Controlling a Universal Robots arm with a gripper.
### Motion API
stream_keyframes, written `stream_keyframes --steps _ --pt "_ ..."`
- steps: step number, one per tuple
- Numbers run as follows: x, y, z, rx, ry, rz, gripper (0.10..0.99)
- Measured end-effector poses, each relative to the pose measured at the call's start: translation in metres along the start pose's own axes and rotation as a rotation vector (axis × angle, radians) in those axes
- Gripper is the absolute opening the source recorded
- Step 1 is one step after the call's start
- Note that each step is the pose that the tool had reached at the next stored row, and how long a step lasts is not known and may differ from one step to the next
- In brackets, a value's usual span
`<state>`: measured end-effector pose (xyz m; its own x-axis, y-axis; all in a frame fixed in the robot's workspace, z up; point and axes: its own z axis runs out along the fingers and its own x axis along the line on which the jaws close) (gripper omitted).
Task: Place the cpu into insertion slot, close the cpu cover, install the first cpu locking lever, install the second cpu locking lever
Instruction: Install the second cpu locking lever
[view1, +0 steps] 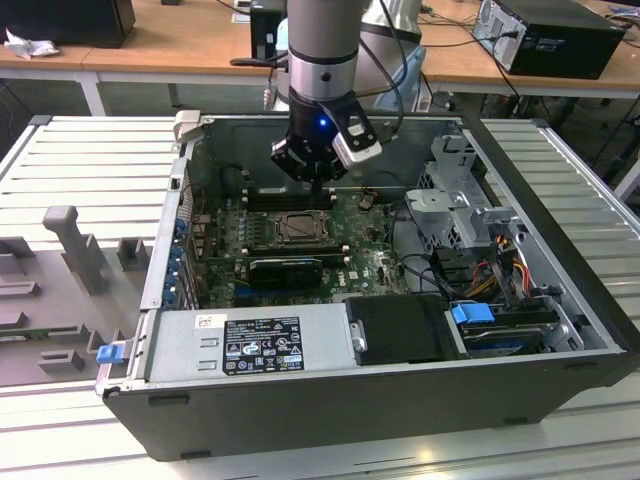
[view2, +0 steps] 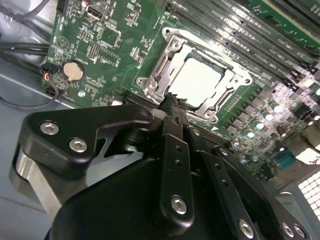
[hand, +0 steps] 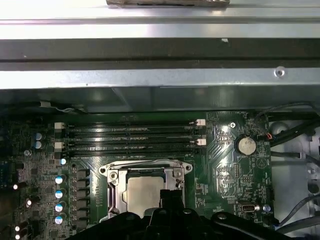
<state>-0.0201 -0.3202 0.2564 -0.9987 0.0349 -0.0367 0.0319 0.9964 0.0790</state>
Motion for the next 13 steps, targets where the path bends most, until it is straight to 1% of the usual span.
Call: stream_keyframes --steps 2,4,5,9,11,13 --pt "-0.0002 -0.004 0.0001 0.0 0.0072 0.001 0.106" --pt "-0.0004 -0.0066 0.0001 0.0 0.012 0.001 0.106" --pt "-0.0006 -0.0099 -0.0001 0.0 0.0139 0.002 0.106" --pt "-0.0009 -0.02 -0.0005 0.0 0.0143 0.002 0.106" --pt "-0.0011 -0.0229 -0.0005 0.0 0.0143 0.002 0.106" --pt "-0.0011 -0.0243 -0.0004 0.0 0.0143 0.002 0.106"
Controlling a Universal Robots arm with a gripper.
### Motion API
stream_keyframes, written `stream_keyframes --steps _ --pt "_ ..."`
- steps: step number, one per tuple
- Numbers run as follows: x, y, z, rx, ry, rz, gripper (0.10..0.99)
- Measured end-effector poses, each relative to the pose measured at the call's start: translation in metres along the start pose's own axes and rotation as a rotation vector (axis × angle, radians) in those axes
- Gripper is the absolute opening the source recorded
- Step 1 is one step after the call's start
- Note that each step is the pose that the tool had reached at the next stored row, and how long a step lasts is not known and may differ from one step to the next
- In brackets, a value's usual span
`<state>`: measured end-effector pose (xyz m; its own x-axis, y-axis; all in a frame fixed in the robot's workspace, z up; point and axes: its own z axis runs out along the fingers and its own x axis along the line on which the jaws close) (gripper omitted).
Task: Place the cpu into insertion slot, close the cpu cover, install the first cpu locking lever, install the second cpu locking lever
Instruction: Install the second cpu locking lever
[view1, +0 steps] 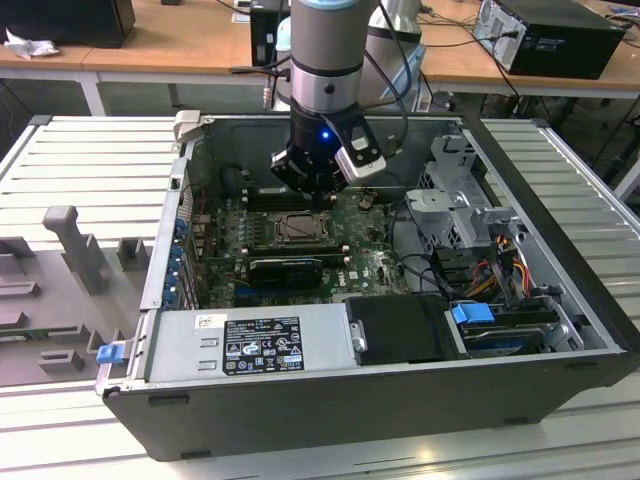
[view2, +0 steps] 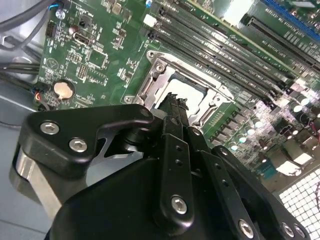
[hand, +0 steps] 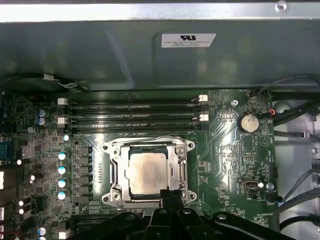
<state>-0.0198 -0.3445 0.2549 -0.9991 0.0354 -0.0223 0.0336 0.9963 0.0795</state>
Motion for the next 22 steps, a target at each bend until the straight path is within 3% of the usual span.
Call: stream_keyframes --steps 7,13,15,20,22 --pt "-0.0002 -0.0042 0.0021 0.0 0.0001 0.001 0.106" --pt "0.0009 -0.0131 0.002 0.0 0.0004 0.001 0.106" --pt "0.0053 -0.0193 0.0035 0.0 0.0003 0.001 0.106" --pt "0.015 -0.0241 0.0099 0.0 0.0006 0.001 0.106" --pt "0.0183 -0.0316 0.0106 0.0 0.0007 -0.001 0.106"
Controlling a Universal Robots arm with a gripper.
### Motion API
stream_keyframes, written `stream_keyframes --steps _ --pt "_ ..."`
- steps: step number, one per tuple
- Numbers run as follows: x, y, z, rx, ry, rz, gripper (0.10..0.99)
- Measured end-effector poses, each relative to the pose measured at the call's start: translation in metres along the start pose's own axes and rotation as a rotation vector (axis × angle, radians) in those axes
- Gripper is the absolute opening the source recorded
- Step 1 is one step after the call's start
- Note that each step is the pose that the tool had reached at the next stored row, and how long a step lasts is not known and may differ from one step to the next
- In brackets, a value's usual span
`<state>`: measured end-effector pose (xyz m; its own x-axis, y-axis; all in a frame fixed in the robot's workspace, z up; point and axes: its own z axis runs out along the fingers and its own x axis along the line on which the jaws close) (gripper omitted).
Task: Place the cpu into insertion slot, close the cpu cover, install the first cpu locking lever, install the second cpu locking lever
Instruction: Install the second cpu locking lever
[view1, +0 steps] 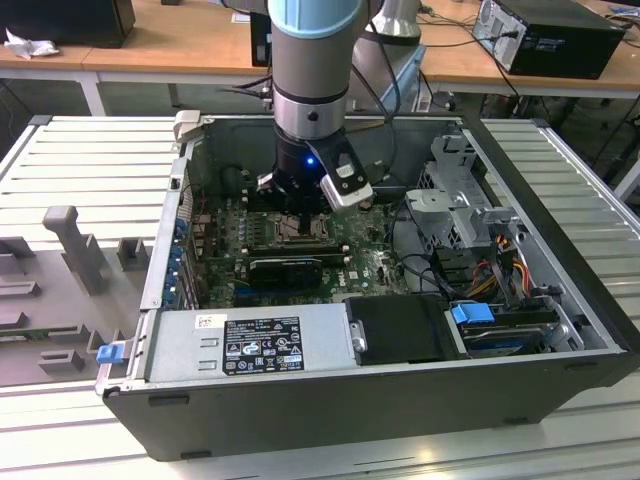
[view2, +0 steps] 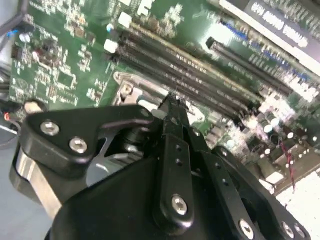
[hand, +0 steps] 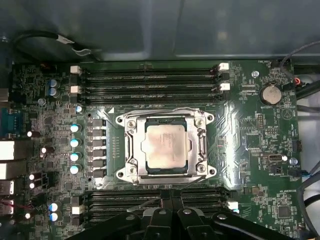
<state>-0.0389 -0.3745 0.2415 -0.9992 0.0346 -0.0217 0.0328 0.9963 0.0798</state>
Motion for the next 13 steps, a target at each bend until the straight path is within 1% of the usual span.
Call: stream_keyframes --steps 1,2,3,4,6,7,11,12,13 --pt "0.0011 -0.0024 0.001 -0.001 0.0005 -0.005 0.106" --pt "0.0029 -0.0034 0.0024 -0.008 0.0018 -0.02 0.106" --pt "0.0051 -0.0039 0.0032 -0.019 0.0028 -0.028 0.106" --pt "0.0089 -0.0045 0.0049 -0.023 0.0031 -0.031 0.106" --pt "0.0124 -0.0057 0.0075 -0.024 0.0036 -0.032 0.106" --pt "0.0155 -0.0067 0.0105 -0.025 0.0038 -0.033 0.106" --pt "0.0199 -0.0078 0.0171 -0.027 0.004 -0.034 0.106" --pt "0.0212 -0.0081 0.0199 -0.028 0.0041 -0.035 0.106" --pt "0.0227 -0.0085 0.0249 -0.031 0.0042 -0.035 0.106"
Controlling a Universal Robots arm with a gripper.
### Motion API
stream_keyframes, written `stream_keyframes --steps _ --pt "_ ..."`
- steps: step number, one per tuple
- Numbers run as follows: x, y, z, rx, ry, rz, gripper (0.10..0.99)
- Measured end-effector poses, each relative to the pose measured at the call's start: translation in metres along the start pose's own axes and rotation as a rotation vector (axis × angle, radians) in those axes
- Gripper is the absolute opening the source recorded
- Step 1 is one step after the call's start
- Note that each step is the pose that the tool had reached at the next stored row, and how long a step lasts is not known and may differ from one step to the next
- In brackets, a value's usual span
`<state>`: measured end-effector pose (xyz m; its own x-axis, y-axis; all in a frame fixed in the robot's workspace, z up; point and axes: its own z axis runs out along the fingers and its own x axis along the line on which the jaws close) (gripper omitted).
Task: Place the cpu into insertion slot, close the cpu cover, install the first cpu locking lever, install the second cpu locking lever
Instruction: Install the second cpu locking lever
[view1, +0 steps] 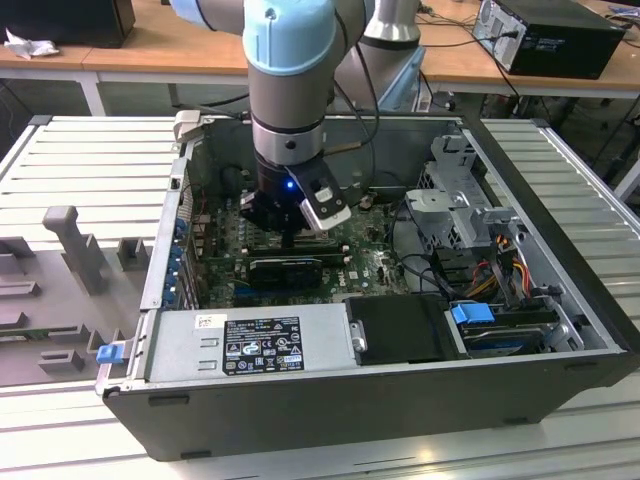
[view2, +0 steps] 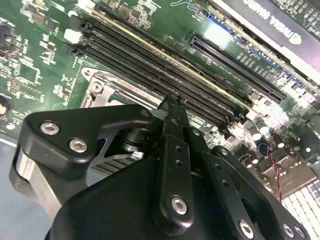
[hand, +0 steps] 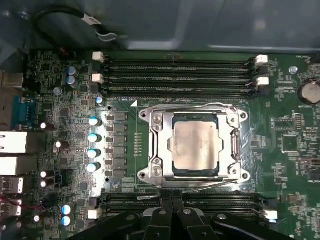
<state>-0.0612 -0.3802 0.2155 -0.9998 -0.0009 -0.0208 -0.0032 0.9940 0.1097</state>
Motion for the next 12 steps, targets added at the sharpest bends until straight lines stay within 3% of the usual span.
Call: stream_keyframes --steps 2,5,7,8,9,10,11,12 --pt "0.0019 -0.001 0.0005 -0.01 -0.0006 0.0 0.106" --pt "0.0048 -0.0026 0.0005 -0.015 -0.0029 -0.016 0.106" --pt "0.0061 -0.0041 0.0015 -0.041 -0.0006 -0.039 0.106" --pt "0.0076 -0.0045 0.0024 -0.047 0.0031 -0.068 0.106" --pt "0.0103 -0.0052 0.0027 -0.048 0.0039 -0.074 0.106" --pt "0.0128 -0.0058 0.003 -0.056 0.0037 -0.074 0.106" --pt "0.0141 -0.0067 0.0037 -0.071 0.0031 -0.075 0.106" --pt "0.0146 -0.0087 0.005 -0.094 0.0021 -0.074 0.106"
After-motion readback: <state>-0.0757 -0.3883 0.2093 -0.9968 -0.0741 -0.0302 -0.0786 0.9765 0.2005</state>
